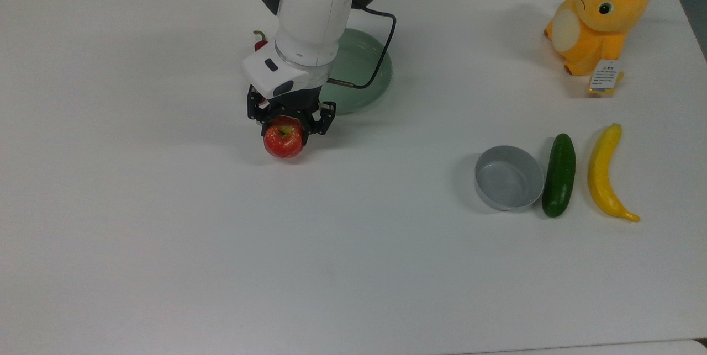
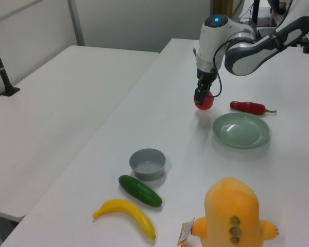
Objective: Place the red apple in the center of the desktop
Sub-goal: 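Carry the apple toward the open table beside the plate and lower it, then open the gripper to release the apple on the table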
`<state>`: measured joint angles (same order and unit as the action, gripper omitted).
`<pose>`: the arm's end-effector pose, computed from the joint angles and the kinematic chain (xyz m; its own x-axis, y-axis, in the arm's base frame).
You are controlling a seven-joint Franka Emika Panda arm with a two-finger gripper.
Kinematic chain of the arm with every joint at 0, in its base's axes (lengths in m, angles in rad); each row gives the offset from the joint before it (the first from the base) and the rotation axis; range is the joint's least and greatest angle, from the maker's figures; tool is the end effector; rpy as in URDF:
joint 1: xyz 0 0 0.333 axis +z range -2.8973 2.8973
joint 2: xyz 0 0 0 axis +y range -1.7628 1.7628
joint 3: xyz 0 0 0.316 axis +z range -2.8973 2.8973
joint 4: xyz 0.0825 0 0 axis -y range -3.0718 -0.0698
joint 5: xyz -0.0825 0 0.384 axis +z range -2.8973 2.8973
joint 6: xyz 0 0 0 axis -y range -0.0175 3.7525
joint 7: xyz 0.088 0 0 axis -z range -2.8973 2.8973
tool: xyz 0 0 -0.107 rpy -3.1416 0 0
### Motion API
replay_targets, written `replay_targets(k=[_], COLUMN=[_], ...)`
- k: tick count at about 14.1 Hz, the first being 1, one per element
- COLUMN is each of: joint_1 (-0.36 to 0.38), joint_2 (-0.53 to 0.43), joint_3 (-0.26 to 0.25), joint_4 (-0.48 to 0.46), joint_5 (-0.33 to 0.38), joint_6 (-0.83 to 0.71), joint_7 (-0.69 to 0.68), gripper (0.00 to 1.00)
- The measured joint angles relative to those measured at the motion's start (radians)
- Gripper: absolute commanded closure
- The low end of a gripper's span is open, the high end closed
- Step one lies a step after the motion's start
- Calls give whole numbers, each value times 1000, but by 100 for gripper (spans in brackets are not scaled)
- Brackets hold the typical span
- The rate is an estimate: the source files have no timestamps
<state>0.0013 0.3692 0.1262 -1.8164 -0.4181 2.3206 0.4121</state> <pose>0.6511 0.0695 0.3523 0.9778 -0.0060 0.2095 -0.0543 -0.9727 0.2254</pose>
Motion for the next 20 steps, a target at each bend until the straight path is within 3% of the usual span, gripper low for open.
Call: replay_targets(k=[7, 9, 10, 11, 12, 20], joint_1=[-3, -11, -14, -16, -16, -19], joint_2=[19, 19, 20, 23, 26, 31], joint_3=[0, 0, 0, 0, 0, 0], joint_4=[5, 6, 6, 6, 6, 11], joint_5=[0, -1, -1, -1, -1, -2], joint_6=[31, 51, 61, 65, 66, 66], joint_7=[-9, -11, -11, -12, -12, -12], gripper=[88, 80, 36, 9, 0, 0])
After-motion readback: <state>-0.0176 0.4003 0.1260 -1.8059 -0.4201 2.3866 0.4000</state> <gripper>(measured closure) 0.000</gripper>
